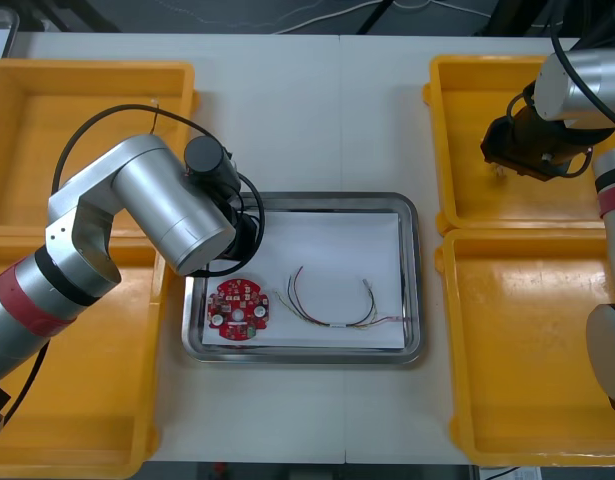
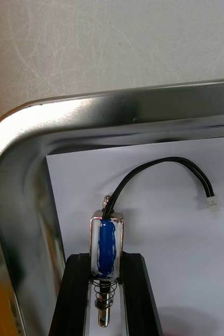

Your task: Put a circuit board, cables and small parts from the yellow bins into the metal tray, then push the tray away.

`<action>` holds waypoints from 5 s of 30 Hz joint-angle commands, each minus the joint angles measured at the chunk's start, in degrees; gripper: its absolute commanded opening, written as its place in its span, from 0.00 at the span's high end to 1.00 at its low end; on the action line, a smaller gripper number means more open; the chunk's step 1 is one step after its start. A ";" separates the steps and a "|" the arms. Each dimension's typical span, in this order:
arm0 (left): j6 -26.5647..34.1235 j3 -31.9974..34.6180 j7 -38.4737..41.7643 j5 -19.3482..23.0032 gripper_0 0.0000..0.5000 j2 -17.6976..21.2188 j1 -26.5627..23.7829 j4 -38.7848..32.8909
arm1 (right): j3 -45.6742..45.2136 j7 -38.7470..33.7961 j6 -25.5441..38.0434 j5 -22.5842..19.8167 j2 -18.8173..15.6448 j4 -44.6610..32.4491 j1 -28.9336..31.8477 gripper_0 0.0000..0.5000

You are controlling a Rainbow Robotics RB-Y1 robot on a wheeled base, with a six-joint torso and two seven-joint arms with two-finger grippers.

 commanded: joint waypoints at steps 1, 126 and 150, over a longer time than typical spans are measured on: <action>-0.67 -1.14 4.06 -0.63 0.35 -1.23 0.46 -0.46 | -4.87 -2.09 1.75 0.99 0.67 -2.61 -3.14 0.00; -17.02 28.04 -53.68 3.41 0.04 -0.43 -14.05 33.03 | -3.55 -18.27 13.88 5.30 -7.15 9.52 -15.80 1.00; -24.76 28.04 -60.53 5.43 1.00 -2.19 -14.92 41.20 | -2.76 21.81 21.17 -6.12 -9.00 -26.25 3.98 1.00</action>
